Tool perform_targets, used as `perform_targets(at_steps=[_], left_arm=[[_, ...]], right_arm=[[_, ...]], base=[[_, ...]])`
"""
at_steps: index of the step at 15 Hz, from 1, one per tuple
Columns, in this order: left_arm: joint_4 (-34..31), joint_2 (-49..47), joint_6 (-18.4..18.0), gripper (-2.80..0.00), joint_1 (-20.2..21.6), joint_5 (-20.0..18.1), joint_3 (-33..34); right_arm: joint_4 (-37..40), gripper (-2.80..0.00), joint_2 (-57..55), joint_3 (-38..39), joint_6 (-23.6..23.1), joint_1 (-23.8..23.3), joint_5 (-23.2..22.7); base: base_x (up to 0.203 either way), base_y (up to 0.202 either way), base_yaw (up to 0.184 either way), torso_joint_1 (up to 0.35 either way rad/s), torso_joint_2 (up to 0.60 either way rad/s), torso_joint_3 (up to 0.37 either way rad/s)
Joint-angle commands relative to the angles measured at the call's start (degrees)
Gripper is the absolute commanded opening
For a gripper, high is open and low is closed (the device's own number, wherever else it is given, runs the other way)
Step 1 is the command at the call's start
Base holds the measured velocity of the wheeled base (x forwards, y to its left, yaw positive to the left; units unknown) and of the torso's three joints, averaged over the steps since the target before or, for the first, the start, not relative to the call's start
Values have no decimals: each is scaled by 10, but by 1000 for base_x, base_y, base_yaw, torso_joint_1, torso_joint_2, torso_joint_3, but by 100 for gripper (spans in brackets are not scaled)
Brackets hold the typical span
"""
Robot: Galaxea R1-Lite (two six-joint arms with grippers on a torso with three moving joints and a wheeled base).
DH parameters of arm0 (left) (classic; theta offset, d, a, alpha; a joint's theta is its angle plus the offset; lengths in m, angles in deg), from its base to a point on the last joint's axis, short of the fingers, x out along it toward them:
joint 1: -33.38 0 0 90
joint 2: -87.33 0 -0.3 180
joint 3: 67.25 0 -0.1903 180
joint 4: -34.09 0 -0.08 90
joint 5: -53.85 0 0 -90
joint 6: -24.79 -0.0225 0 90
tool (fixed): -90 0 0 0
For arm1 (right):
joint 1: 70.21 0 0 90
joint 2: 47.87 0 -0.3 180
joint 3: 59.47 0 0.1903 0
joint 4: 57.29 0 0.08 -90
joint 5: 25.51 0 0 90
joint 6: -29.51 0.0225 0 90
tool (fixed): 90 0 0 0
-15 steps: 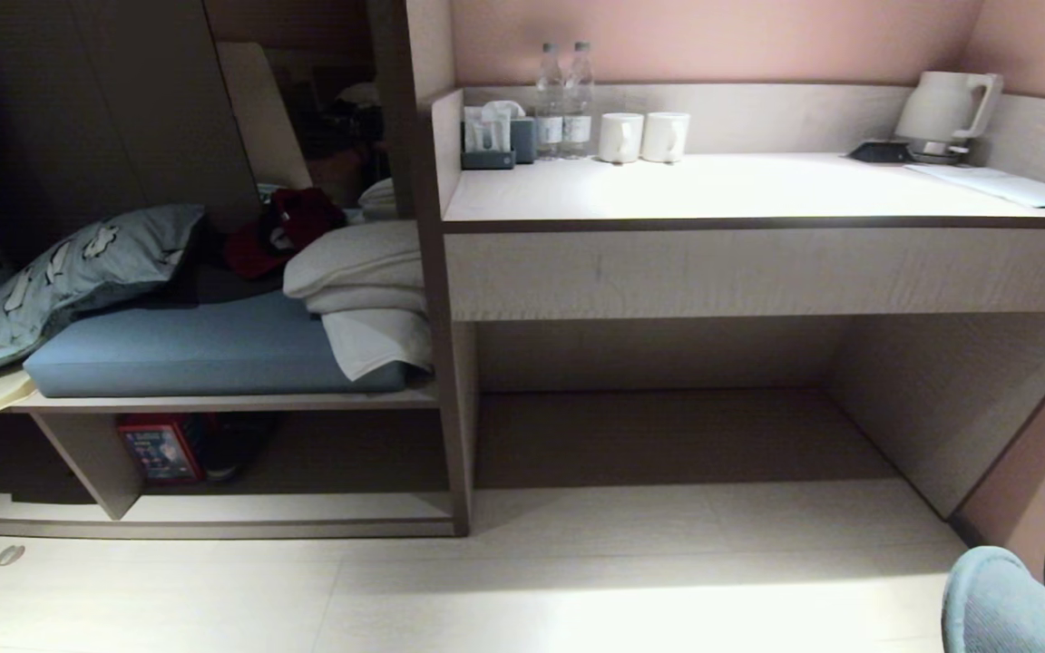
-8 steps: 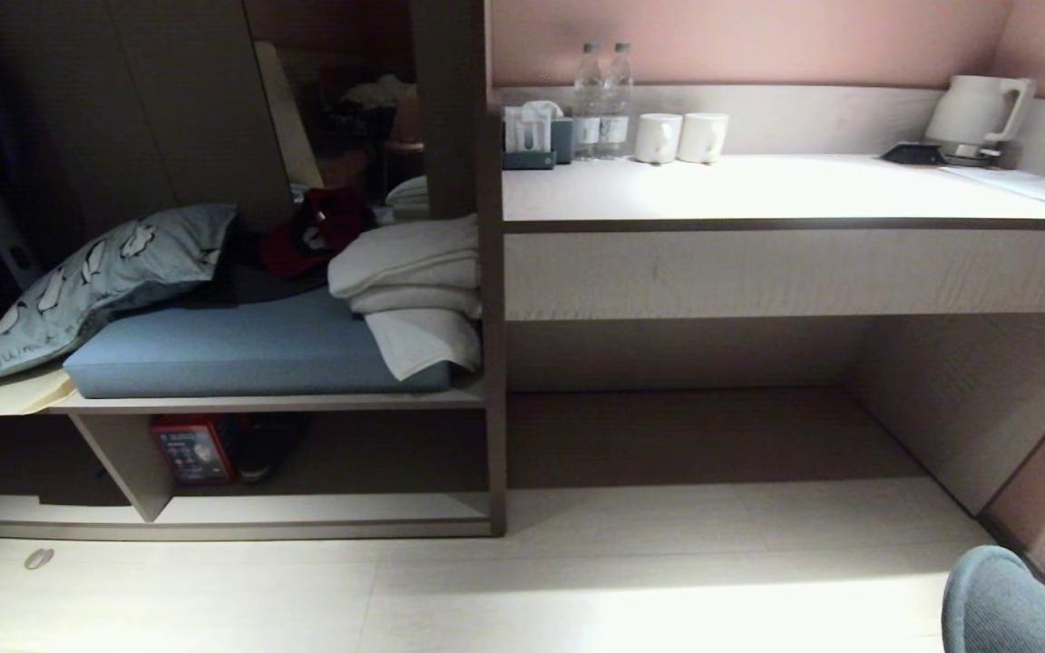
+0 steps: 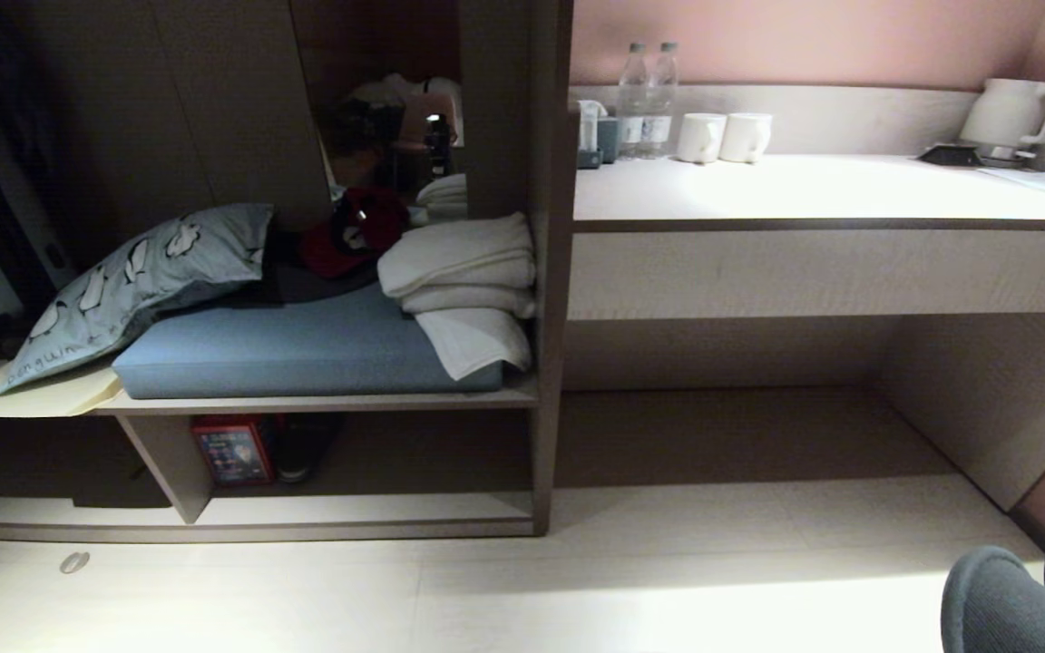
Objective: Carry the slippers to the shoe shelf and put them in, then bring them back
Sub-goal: Place the slippers into the shoe cabinet
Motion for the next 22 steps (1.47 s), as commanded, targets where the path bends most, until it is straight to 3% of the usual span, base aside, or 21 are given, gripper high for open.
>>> perform_targets(at_steps=[1,22], left_arm=[[0,-1,0,-280,0,0,0],[0,-1,0,-280,0,0,0]], right_arm=[[0,-280,1,1,-1,0,0],[0,-280,1,1,-1,0,-1]], base=[[0,190,-9,6,1,0],[0,194,-1,2,2,2]])
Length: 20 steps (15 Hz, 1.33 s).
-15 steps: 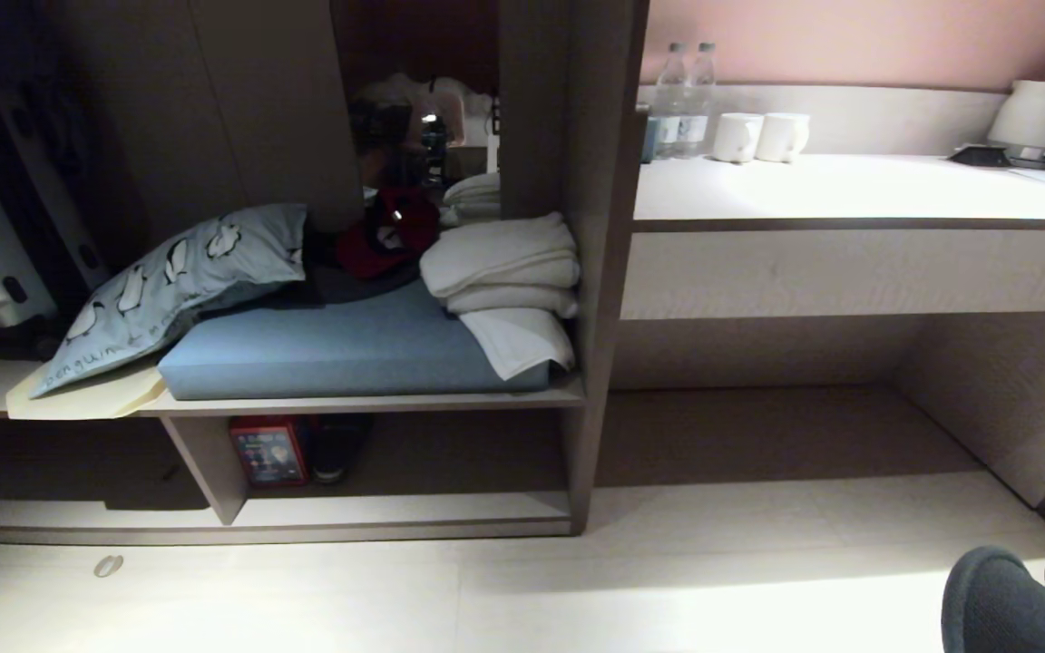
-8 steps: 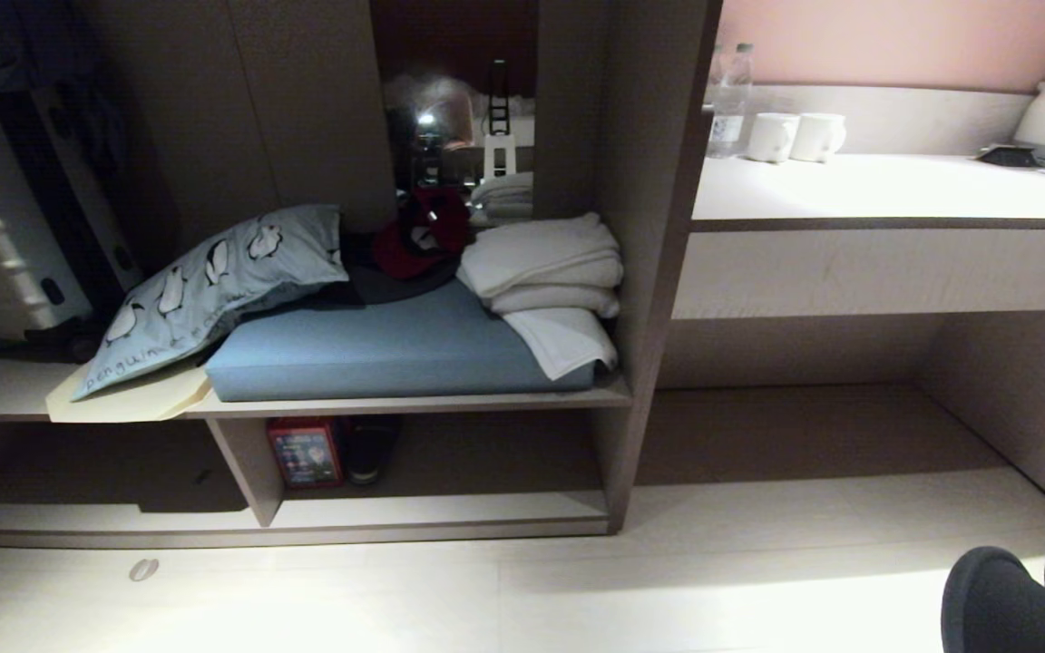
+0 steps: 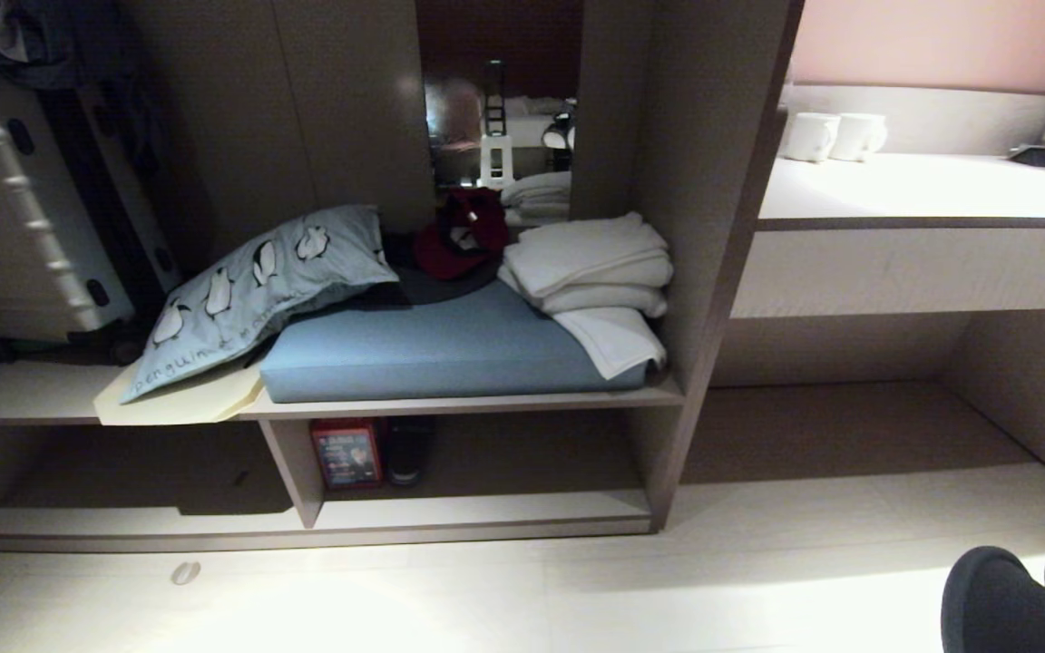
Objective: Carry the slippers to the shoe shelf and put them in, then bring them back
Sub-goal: Place the slippers into the shoe cabinet
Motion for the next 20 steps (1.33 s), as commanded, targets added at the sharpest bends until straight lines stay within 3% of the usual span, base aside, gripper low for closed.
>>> perform_targets(at_steps=[1,15,20], left_arm=[[0,-1,0,-280,0,0,0],[0,-1,0,-280,0,0,0],[0,-1,0,-280,0,0,0]], right_arm=[[0,-280,1,1,-1,0,0],[0,-280,1,1,-1,0,0],[0,-280,1,1,-1,0,-1]], base=[[0,194,0,2,2,2],[0,193,-1,2,2,2],[0,46,0,1,2,1]])
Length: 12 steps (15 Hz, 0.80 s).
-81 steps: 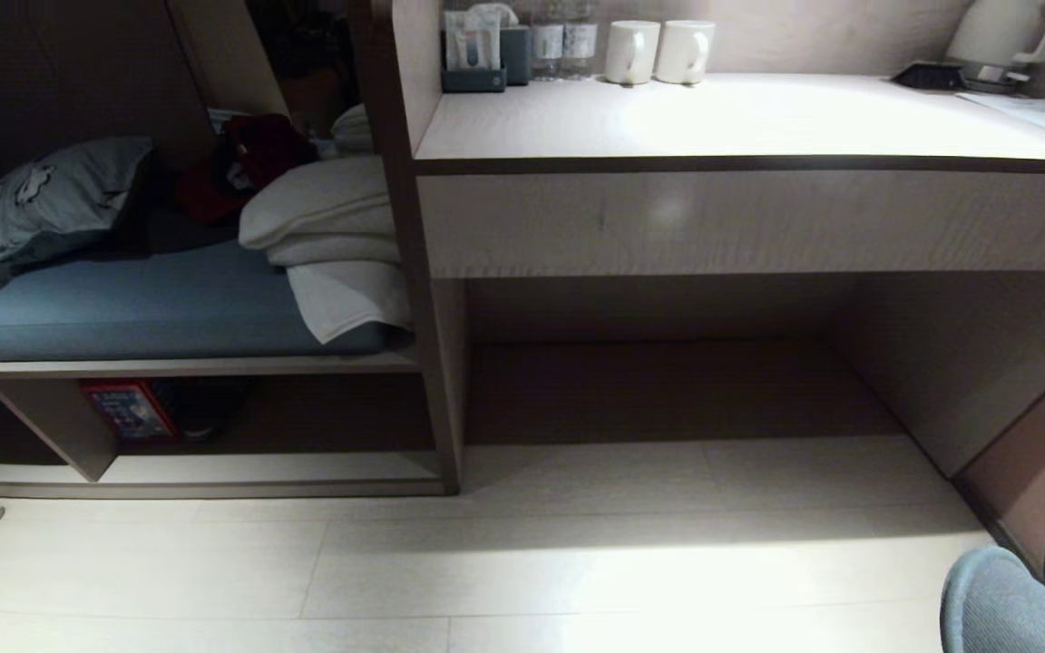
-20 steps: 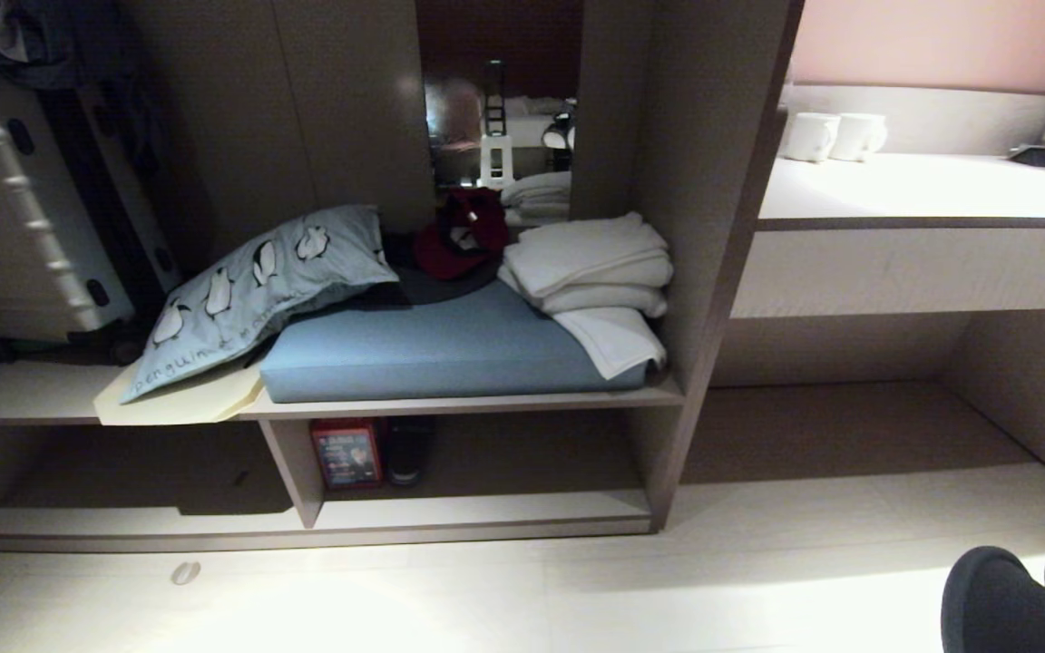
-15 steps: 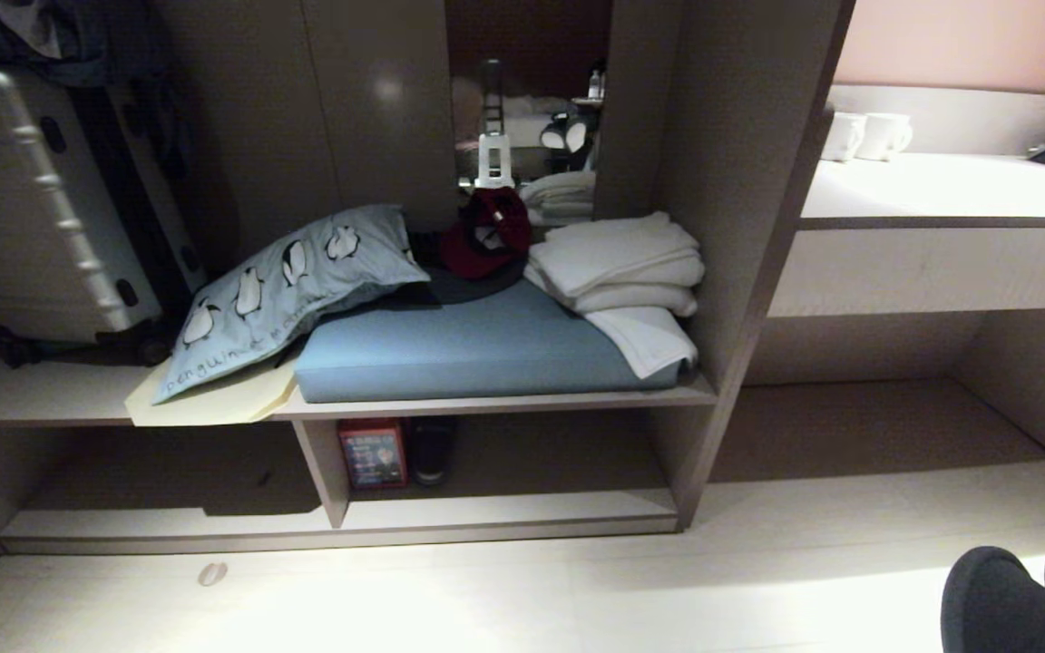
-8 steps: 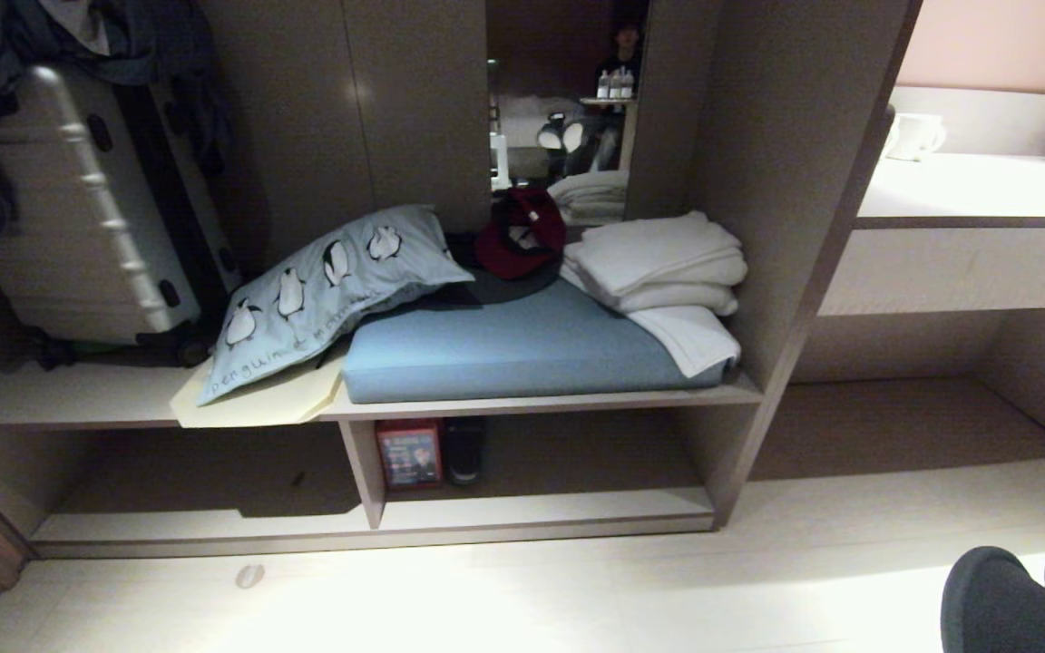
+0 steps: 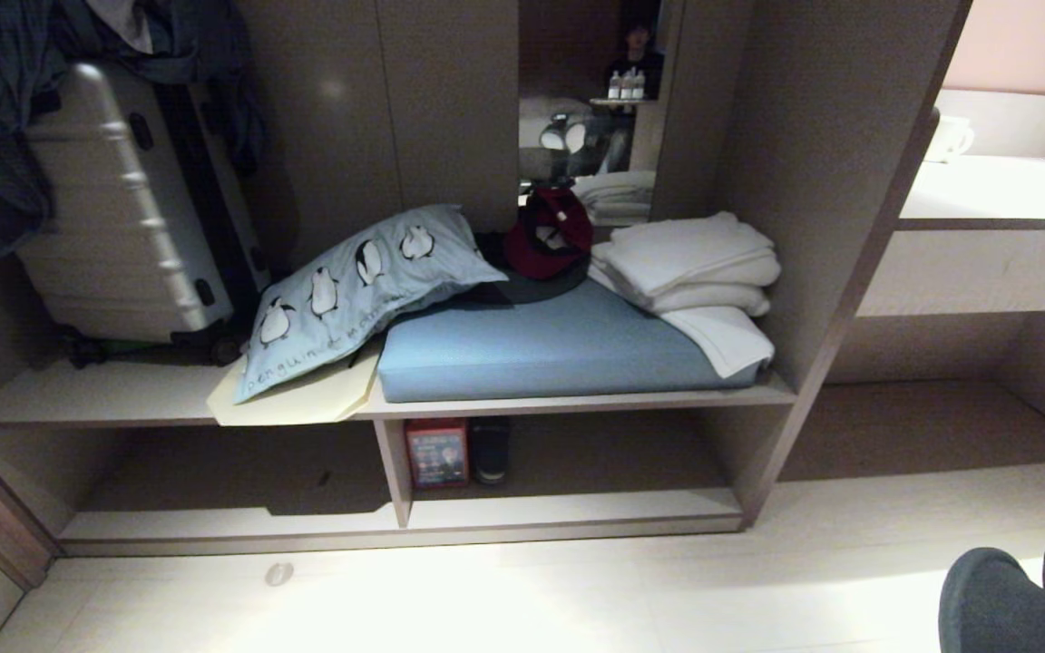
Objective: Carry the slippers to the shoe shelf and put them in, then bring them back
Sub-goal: Place the slippers into the shoe cabinet
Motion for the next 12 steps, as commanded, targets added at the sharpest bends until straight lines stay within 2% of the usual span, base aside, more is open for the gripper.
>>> perform_targets(at_steps=[1,10,12], left_arm=[[1,0,0,-280,0,0,0],[1,0,0,-280,0,0,0],[1,0,0,-280,0,0,0]], right_arm=[[0,-280,1,1,0,0,0],[0,-280,1,1,0,0,0],[0,-280,1,1,0,0,0]], base=[[0,0,0,0,0,0],[0,0,0,0,0,-3],[0,0,0,4,0,-140]])
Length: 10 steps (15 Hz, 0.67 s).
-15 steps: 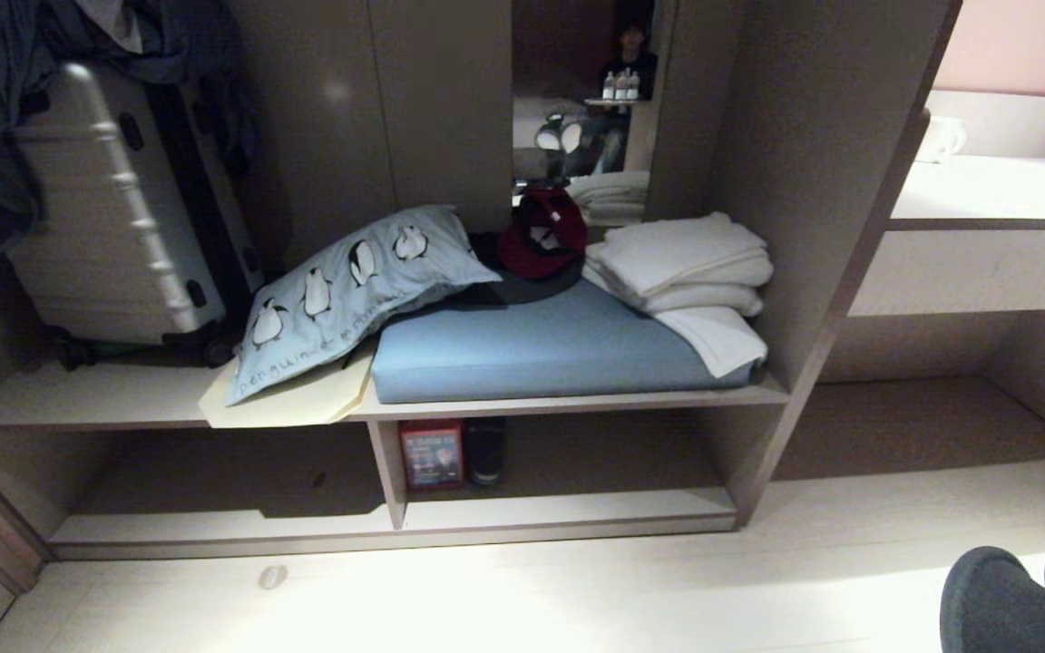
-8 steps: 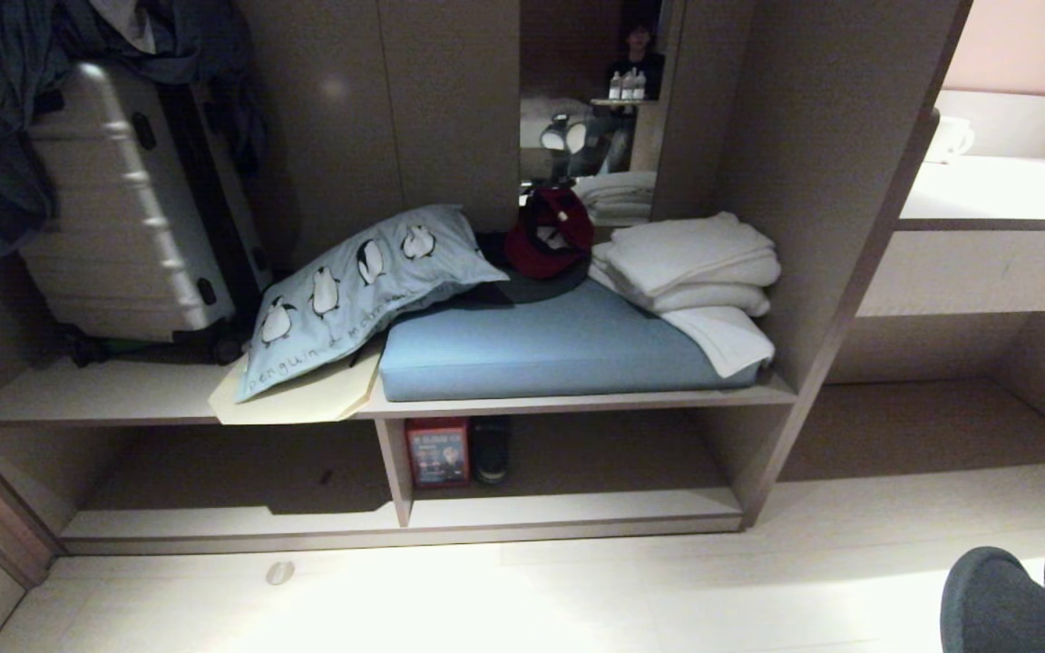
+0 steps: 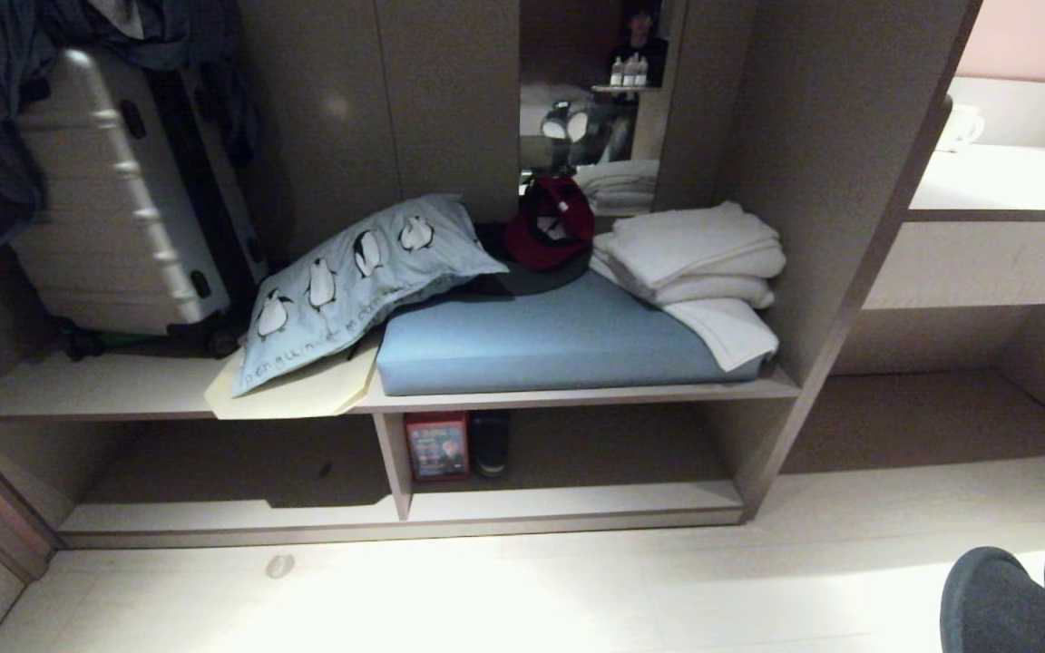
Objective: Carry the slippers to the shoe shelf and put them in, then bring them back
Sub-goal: Place the slippers into the shoe cabinet
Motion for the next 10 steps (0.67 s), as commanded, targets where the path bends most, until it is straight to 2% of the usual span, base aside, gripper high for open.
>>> perform_targets(at_steps=[1,10], left_arm=[[0,0,0,-280,0,0,0],[-6,-1,-1,-280,0,1,-2]], right_arm=[[0,-280,1,1,0,0,0],[0,-280,1,1,0,0,0]], base=[[0,0,0,7,2,-188],[0,0,0,1,3,-198]])
